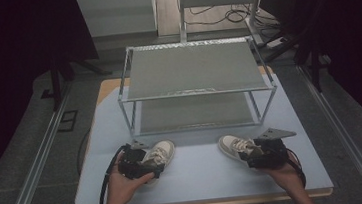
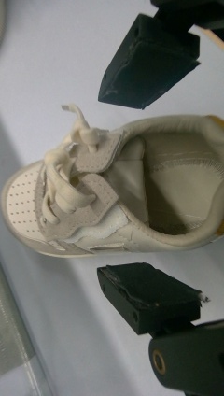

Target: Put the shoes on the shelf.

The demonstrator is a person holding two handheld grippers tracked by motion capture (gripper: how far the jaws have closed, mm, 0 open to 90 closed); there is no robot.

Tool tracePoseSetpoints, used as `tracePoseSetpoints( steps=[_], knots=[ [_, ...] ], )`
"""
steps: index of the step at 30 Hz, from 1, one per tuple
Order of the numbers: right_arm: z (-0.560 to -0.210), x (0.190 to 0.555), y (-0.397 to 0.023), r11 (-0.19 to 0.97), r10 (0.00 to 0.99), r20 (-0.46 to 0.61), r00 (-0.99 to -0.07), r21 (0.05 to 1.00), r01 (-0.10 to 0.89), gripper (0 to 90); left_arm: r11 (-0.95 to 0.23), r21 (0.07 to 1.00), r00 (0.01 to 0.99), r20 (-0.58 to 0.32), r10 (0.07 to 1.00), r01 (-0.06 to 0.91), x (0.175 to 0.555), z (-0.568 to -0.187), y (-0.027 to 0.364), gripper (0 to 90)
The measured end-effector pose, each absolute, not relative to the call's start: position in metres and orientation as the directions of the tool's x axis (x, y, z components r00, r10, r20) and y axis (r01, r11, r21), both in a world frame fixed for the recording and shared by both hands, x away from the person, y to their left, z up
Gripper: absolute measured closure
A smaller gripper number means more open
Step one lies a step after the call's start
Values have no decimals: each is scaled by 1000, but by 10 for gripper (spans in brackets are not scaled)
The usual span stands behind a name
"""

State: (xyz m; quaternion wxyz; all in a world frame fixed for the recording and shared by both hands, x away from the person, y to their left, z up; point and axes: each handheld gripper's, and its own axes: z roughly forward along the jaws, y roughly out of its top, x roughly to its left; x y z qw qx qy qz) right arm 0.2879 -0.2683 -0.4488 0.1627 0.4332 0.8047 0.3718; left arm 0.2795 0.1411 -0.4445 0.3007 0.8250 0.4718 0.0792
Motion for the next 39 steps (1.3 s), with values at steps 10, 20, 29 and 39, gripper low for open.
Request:
tracePoseSetpoints(
  steps=[10,20,29,39],
  knots=[
    [-464,300,-265,396,821,47,-569,670,628,186,-393,502,525,-150,838,771,290,-459,135,147],
    [-474,306,-261,408,818,64,-571,636,655,192,-387,469,510,-168,844,794,295,-466,133,162],
    [-473,307,-263,421,805,70,-589,632,650,249,-384,488,512,-156,845,783,293,-468,134,241],
    [-473,304,-266,403,803,85,-590,652,643,276,-369,518,519,-176,837,771,292,-466,140,284]
  ],
)
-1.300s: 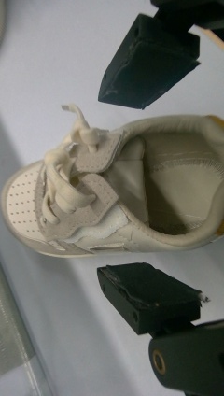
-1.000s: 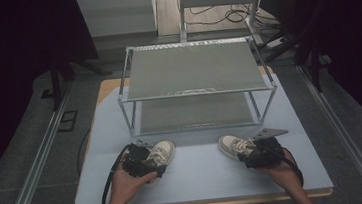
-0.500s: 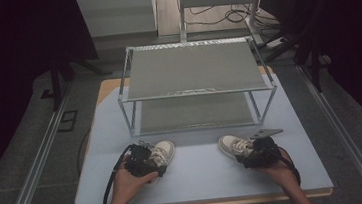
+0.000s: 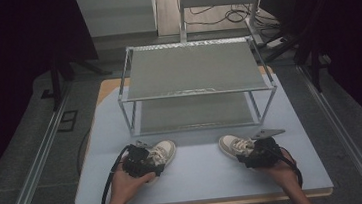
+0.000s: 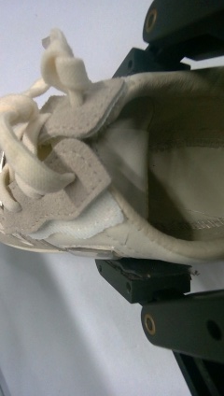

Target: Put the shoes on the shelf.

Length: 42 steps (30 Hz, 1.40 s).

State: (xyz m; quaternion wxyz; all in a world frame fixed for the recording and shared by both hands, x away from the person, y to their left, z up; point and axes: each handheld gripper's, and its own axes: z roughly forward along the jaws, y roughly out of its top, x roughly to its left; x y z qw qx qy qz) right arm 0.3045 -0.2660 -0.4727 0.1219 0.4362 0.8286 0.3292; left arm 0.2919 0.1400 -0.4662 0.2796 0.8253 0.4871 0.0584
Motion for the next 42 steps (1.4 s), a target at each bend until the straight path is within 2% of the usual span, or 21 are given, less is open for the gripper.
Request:
tracePoseSetpoints(
  steps=[11,42],
  knots=[
    [-462,301,-268,377,806,91,-584,682,626,281,-331,570,524,-211,825,752,291,-457,143,291],
    [-438,321,-263,327,820,101,-563,724,607,282,-347,603,551,-189,813,718,318,-434,123,295]
  ],
)
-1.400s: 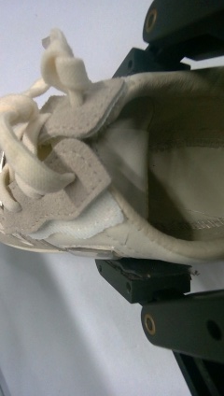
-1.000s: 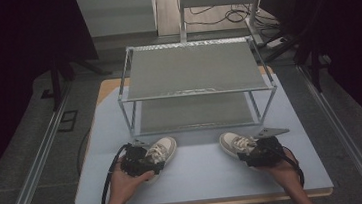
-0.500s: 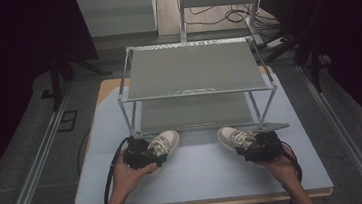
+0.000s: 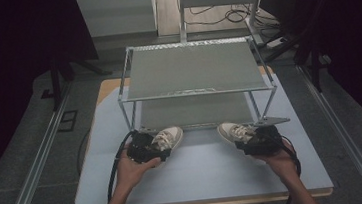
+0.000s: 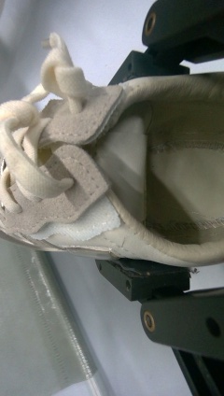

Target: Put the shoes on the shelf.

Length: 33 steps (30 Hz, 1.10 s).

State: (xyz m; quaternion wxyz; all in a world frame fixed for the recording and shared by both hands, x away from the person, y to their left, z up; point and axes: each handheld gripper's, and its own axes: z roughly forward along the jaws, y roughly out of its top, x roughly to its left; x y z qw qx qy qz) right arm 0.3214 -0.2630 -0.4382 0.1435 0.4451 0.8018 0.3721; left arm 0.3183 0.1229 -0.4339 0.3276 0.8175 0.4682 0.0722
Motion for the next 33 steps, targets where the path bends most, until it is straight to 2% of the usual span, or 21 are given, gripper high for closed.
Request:
tracePoseSetpoints(
  steps=[9,33],
  knots=[
    [-426,335,-259,332,825,80,-559,732,595,282,-361,620,568,-170,806,697,331,-427,109,295],
    [-427,361,-239,304,839,101,-535,728,615,282,-354,610,549,-162,820,709,363,-427,90,294]
  ],
)
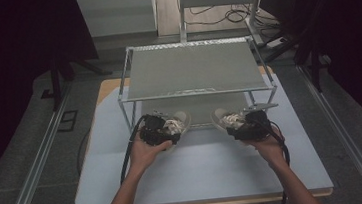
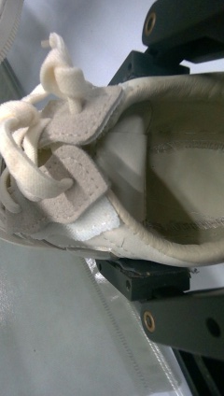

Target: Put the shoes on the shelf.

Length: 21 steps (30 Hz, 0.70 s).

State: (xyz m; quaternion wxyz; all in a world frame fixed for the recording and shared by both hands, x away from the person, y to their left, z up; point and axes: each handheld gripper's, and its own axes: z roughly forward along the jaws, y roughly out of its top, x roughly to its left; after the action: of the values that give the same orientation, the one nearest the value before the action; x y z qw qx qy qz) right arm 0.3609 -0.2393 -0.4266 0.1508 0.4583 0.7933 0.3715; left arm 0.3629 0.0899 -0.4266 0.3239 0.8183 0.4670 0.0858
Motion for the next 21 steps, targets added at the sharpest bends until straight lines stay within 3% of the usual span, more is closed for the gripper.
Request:
tracePoseSetpoints(
  steps=[21],
  knots=[
    [-429,380,-226,274,855,115,-505,728,629,283,-362,595,541,-148,828,717,389,-438,76,294]
  ],
)
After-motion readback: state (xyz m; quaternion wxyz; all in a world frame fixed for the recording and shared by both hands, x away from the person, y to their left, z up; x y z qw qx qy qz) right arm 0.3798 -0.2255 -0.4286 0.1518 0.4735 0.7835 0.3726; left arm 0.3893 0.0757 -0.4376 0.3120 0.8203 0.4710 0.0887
